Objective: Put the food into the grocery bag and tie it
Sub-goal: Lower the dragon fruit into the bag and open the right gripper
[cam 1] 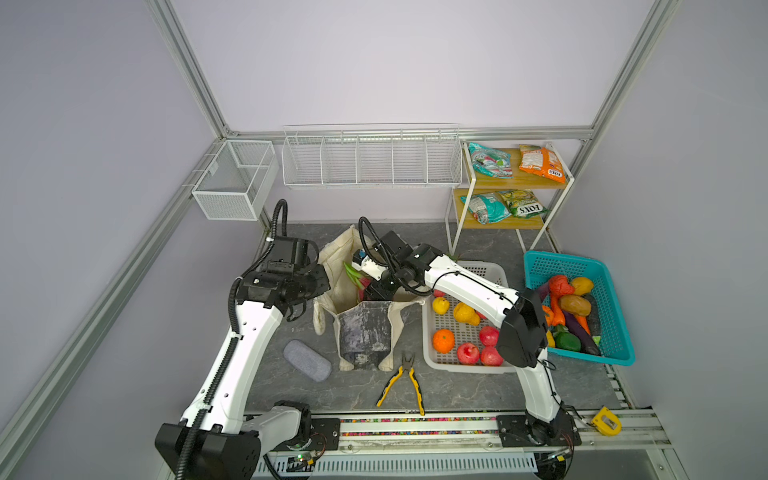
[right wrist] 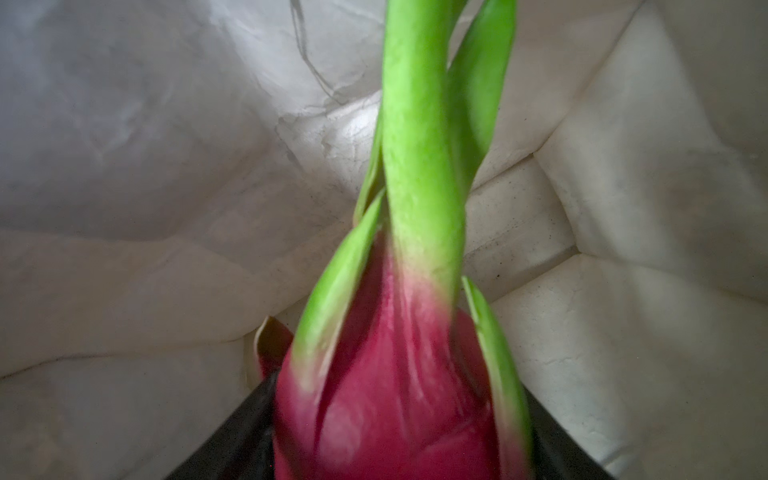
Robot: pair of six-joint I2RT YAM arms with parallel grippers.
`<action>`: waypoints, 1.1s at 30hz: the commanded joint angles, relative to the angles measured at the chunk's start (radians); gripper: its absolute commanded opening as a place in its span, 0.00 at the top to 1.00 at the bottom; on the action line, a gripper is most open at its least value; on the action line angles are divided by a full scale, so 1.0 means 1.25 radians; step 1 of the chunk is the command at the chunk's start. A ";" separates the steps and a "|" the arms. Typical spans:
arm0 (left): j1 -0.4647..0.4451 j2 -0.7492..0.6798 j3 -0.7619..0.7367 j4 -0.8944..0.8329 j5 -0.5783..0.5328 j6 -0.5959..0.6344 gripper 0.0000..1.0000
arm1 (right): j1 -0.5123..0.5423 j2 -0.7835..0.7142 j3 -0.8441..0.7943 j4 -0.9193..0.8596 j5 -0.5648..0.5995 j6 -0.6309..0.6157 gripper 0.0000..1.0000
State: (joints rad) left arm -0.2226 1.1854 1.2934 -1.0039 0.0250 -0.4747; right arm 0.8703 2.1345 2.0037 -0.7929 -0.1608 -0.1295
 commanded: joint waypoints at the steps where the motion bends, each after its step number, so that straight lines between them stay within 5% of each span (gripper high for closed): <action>1: 0.003 0.004 0.039 0.004 0.003 0.018 1.00 | 0.001 0.032 0.017 -0.005 0.025 -0.001 0.39; 14: 0.003 -0.002 0.011 0.007 0.010 0.016 1.00 | 0.012 0.134 0.060 -0.030 0.099 0.026 0.37; 24: 0.003 -0.005 -0.015 0.012 0.017 0.024 1.00 | 0.026 0.145 0.074 -0.048 0.119 -0.012 0.00; 27: 0.003 -0.010 -0.026 0.019 0.019 0.021 1.00 | 0.036 0.140 0.063 -0.039 0.130 -0.029 0.12; 33: 0.003 -0.016 -0.035 0.029 0.023 0.020 1.00 | 0.046 0.106 0.061 -0.026 0.180 -0.012 0.12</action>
State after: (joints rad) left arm -0.2226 1.1847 1.2648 -0.9752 0.0360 -0.4580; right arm 0.9203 2.3009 2.0888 -0.8371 0.0235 -0.1360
